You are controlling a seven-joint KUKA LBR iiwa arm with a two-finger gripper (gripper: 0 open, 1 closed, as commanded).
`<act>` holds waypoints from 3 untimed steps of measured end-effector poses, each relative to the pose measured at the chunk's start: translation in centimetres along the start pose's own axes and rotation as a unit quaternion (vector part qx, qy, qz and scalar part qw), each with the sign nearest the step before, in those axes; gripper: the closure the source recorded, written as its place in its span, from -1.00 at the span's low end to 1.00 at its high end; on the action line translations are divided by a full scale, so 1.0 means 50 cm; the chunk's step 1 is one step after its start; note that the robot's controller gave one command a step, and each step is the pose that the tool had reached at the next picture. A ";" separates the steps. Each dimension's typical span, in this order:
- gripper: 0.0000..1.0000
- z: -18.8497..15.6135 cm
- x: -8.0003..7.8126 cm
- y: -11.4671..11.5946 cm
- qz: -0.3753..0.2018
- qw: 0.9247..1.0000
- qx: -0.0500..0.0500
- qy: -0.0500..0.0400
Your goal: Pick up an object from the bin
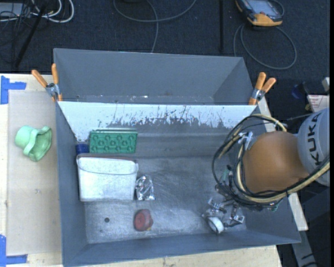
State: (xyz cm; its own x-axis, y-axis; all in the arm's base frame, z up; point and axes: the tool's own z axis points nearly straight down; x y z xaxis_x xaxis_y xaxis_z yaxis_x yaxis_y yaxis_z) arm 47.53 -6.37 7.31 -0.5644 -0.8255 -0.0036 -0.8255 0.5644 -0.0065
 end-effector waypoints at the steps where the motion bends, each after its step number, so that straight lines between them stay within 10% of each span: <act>1: 1.00 -0.144 0.005 -0.010 -0.004 1.000 -0.001 0.000; 2: 1.00 -0.418 0.029 -0.070 0.013 1.000 0.001 0.000; 3: 1.00 -0.207 0.018 -0.077 0.019 1.000 -0.008 0.003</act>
Offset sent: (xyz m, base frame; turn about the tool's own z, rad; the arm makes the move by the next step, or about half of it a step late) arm 0.0006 -0.0051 0.0688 -0.0114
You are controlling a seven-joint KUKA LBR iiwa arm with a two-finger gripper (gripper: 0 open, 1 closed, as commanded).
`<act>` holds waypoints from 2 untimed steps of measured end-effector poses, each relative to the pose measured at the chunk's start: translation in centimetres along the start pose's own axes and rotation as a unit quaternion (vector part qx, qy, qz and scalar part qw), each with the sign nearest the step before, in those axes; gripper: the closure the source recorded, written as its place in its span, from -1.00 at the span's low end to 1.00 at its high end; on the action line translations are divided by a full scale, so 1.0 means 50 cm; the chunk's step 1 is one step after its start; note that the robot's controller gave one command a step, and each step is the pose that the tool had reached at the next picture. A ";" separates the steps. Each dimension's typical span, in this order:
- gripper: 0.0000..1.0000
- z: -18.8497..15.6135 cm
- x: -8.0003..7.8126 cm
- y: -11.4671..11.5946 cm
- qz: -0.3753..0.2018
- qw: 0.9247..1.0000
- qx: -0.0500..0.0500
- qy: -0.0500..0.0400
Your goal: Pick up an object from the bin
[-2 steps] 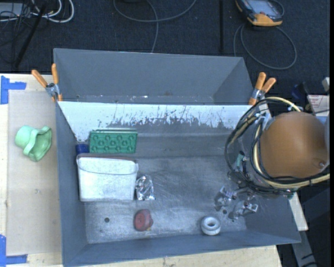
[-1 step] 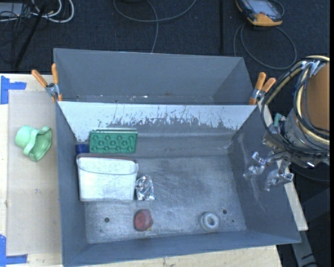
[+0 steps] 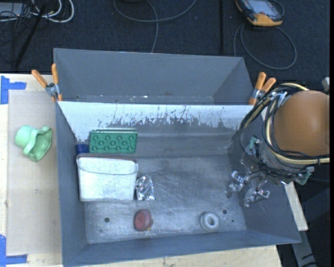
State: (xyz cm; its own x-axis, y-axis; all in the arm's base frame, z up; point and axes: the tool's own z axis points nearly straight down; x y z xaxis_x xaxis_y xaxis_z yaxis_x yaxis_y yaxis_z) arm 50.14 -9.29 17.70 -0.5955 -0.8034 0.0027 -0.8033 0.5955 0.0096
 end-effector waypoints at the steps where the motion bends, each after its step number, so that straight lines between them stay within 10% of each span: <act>1: -1.00 -0.009 0.000 -0.003 0.002 1.000 0.003 -0.002; 2: -1.00 0.205 0.004 0.053 -0.132 0.991 0.004 -0.002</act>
Offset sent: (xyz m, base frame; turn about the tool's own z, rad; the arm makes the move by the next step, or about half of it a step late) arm 0.0000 0.0000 0.0000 0.0000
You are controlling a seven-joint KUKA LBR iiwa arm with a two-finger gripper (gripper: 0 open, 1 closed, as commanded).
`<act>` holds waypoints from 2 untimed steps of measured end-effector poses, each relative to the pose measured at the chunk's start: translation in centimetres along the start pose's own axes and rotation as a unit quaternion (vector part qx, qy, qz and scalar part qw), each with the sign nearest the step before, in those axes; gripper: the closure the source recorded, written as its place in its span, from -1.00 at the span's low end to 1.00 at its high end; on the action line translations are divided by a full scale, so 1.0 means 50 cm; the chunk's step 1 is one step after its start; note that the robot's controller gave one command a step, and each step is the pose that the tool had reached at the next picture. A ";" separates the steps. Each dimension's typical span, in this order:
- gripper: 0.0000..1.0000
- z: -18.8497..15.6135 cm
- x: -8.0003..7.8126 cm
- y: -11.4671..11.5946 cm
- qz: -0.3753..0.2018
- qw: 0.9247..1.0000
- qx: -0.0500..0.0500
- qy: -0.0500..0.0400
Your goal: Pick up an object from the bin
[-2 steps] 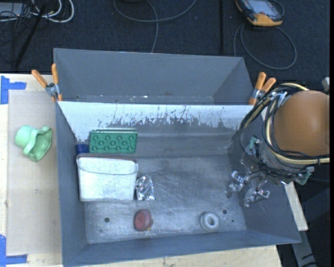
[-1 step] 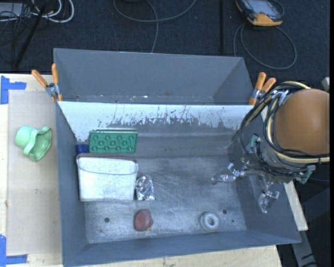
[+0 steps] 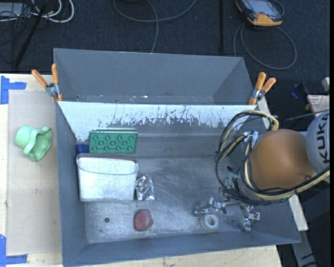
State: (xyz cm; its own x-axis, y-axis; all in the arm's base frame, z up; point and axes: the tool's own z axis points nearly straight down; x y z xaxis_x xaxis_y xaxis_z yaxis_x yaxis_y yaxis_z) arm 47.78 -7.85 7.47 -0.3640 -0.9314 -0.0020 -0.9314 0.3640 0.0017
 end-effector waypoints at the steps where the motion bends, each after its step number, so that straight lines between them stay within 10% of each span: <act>1: 1.00 -0.003 0.000 0.000 -0.001 1.000 0.000 0.001; 2: 1.00 -0.225 -0.073 -0.014 -0.004 1.000 0.004 -0.001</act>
Offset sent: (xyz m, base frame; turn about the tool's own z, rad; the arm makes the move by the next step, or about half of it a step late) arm 0.0000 0.0000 0.0000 0.0000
